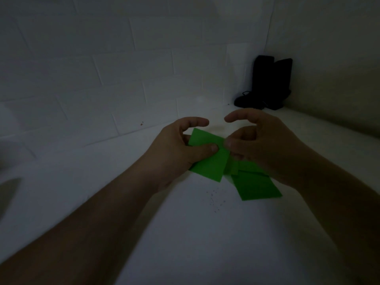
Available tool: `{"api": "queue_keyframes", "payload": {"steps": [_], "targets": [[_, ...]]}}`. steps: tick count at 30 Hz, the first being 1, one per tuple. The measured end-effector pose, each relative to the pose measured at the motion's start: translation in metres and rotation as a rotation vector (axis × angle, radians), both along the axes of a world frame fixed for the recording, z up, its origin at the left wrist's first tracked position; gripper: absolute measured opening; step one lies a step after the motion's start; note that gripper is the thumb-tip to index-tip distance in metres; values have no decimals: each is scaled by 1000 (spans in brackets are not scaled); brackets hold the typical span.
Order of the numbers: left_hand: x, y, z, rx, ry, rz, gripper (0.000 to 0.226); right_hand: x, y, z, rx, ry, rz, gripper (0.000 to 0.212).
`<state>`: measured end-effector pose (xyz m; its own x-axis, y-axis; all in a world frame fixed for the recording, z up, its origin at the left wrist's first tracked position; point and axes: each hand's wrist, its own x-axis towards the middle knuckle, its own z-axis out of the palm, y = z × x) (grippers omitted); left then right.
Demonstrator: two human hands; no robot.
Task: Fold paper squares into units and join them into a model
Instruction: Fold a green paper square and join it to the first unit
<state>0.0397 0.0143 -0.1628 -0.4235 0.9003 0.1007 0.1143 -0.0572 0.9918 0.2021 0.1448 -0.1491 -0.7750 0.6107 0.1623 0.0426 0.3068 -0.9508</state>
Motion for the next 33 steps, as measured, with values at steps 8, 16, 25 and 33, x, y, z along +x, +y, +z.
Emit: {"api": "queue_keyframes", "payload": {"steps": [8,16,25,33], "targets": [[-4,-1,1,-10,-268,-33,49,0,-4,-1,678,-110,50,45],[0,0,1,-90,-334,-85,50,-3,-3,-8,710,24,-5,32],[-2,0,-1,-63,-264,-60,68,-4,-5,-5,693,22,70,36],[-2,1,0,-64,-271,-43,72,-3,-1,-8,724,33,60,46]]}}
